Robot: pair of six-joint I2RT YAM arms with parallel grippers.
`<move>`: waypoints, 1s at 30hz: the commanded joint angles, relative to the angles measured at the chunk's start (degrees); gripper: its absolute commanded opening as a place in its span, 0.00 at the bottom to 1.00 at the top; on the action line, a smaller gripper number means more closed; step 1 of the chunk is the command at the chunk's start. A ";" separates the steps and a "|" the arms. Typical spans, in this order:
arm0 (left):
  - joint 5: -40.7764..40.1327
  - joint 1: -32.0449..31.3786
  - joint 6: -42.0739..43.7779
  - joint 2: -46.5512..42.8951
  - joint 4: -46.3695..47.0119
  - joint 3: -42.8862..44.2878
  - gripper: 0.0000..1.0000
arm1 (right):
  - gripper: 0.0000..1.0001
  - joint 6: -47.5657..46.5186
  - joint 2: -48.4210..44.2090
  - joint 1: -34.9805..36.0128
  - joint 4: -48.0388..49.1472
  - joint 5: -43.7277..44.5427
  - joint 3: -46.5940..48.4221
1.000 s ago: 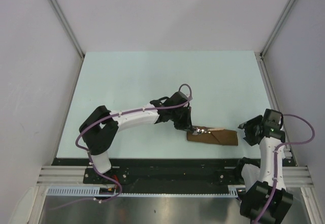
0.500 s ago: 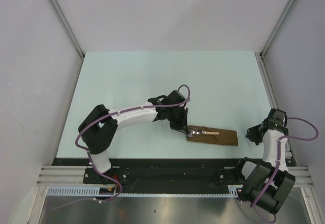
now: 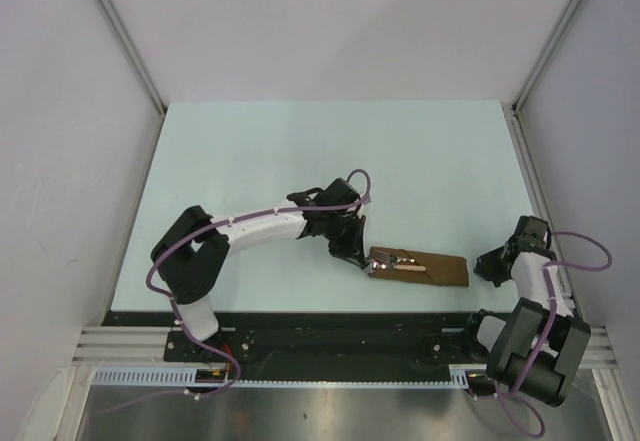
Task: Fold the napkin into a case and place the utensils inside
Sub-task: Insert the spoon into the folded napkin.
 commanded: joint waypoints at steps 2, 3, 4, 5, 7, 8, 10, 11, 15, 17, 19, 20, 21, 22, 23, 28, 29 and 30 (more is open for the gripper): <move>1.43 0.97 1.75 -2.42 -0.61 -1.10 0.00 | 0.00 1.80 0.36 1.56 3.70 1.02 -1.19; 1.34 0.97 1.84 -2.16 -0.96 -0.93 0.00 | 0.00 1.80 0.44 1.48 3.79 1.02 -1.27; 1.43 0.97 1.93 -1.89 -1.13 -0.66 0.00 | 0.00 1.80 0.71 1.56 3.88 1.11 -1.36; 1.34 0.97 2.02 -1.37 -1.14 -0.49 0.00 | 0.00 1.80 0.80 1.56 4.14 0.94 -1.45; 1.08 1.06 2.28 -1.02 -1.75 -0.31 0.00 | 0.00 1.80 1.15 1.65 4.32 0.85 -1.54; 1.08 1.15 2.20 -0.93 -1.66 -0.74 0.00 | 0.00 1.80 1.24 1.91 4.40 0.59 -1.54; 2.31 1.24 2.02 -0.05 -0.61 -0.58 0.00 | 0.00 1.72 1.24 2.27 4.84 0.84 -1.71; 2.57 1.15 2.11 0.56 -1.22 0.65 0.00 | 0.00 1.98 1.50 2.62 5.10 1.02 -2.15; 3.45 1.15 1.76 2.32 -0.61 1.71 0.00 | 0.00 2.59 2.38 3.84 5.81 0.32 -2.86; 3.63 1.15 1.58 3.03 -1.04 2.58 0.00 | 0.00 3.12 2.29 4.20 5.90 0.67 -3.12; 3.63 1.15 1.32 3.73 -1.05 2.59 0.00 | 0.00 3.30 2.20 4.55 6.42 0.67 -3.65; 3.80 1.15 1.32 3.82 -0.70 2.77 0.00 | 0.00 3.38 2.29 4.64 6.60 0.58 -3.73; 4.07 1.15 1.14 4.08 -0.44 2.85 0.00 | 0.00 3.39 2.55 4.64 6.69 0.50 -3.82; 3.98 1.15 0.71 4.61 -0.52 2.94 0.00 | 0.00 3.39 2.82 4.81 6.78 0.41 -3.91; 4.07 1.15 0.70 4.70 -0.26 3.46 0.00 | 0.00 3.39 2.99 4.82 6.95 0.41 -4.00; 4.33 0.97 -0.70 5.93 0.97 5.05 0.00 | 0.00 3.73 3.87 5.26 7.74 -0.21 -4.70; 4.33 0.89 -0.71 6.19 0.97 5.84 0.00 | 0.00 3.74 3.96 5.34 7.92 -0.21 -4.79; 4.42 0.80 -0.79 6.80 1.06 6.19 0.00 | 0.00 3.82 3.87 5.26 7.83 -0.30 -4.70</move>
